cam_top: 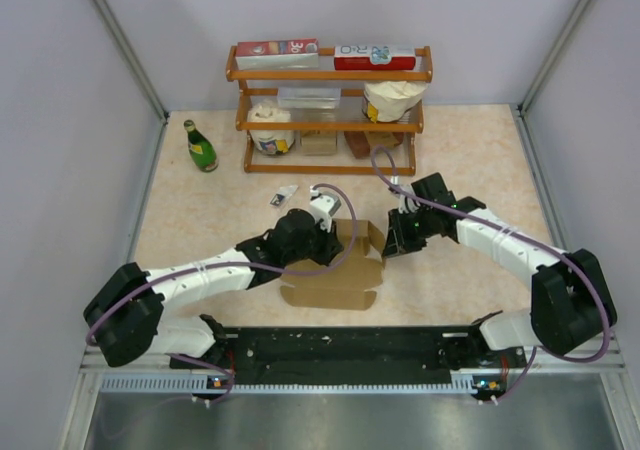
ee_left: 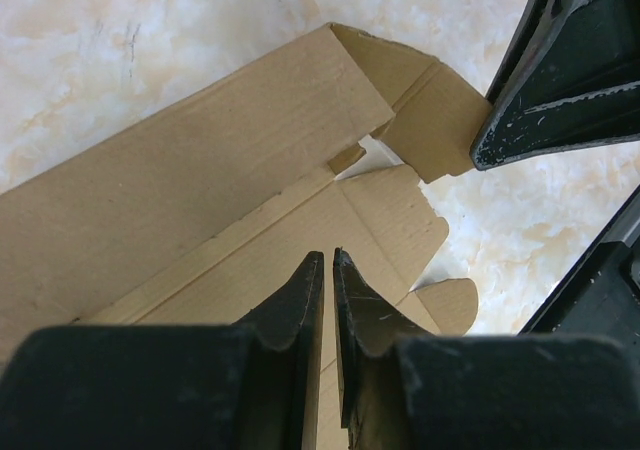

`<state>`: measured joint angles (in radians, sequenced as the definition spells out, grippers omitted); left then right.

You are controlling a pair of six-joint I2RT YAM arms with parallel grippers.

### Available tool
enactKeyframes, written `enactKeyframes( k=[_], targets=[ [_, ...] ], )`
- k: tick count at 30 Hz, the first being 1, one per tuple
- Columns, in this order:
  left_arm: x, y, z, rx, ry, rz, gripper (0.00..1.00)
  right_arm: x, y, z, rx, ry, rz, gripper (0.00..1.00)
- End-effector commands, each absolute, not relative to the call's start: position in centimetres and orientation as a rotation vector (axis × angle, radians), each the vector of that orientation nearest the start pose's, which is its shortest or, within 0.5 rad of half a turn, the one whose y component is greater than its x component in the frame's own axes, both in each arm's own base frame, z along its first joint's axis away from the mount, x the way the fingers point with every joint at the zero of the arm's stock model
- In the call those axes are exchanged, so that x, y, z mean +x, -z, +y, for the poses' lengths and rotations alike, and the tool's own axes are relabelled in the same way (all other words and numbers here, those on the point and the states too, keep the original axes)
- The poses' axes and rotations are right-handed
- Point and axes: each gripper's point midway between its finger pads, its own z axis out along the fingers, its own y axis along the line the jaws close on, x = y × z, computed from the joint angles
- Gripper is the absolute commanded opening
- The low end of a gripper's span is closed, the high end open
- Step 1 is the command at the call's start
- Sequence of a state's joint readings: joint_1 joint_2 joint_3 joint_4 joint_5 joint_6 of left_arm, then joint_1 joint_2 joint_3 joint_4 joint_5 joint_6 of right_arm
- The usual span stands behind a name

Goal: Fold the paper box

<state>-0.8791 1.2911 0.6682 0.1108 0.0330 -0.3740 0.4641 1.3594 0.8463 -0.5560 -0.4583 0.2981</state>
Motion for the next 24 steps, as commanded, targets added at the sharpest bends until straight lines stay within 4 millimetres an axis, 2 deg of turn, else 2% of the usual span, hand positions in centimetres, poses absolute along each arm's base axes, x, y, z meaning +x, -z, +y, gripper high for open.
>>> enactKeyframes(
  k=[1, 9, 15, 17, 20, 24],
  targets=[
    [22.5, -13.2, -30.9, 0.538, 0.815, 2.056, 0.13, 22.7, -10.7, 22.6, -0.429, -0.946, 2.588, 0.18],
    [22.4, -12.8, -30.7, 0.533, 0.81, 2.061, 0.12, 22.8, -11.5, 23.6, -0.446, -1.03, 2.555, 0.19],
    [22.2, -14.3, -30.7, 0.539, 0.833, 2.034, 0.12, 23.4, -10.8, 22.7, -0.418, -0.937, 2.572, 0.04],
    [22.0, -15.5, -30.7, 0.543, 0.846, 2.011, 0.12, 23.6, -10.5, 22.3, -0.413, -0.893, 2.583, 0.0],
    [21.7, -18.7, -30.6, 0.555, 0.881, 1.936, 0.13, 24.0, -10.4, 21.7, -0.412, -0.827, 2.587, 0.0],
    [23.2, -23.1, -28.6, 0.454, 0.799, 1.818, 0.16, 24.6, -11.1, 21.0, -0.428, -0.762, 2.564, 0.0]
  ],
)
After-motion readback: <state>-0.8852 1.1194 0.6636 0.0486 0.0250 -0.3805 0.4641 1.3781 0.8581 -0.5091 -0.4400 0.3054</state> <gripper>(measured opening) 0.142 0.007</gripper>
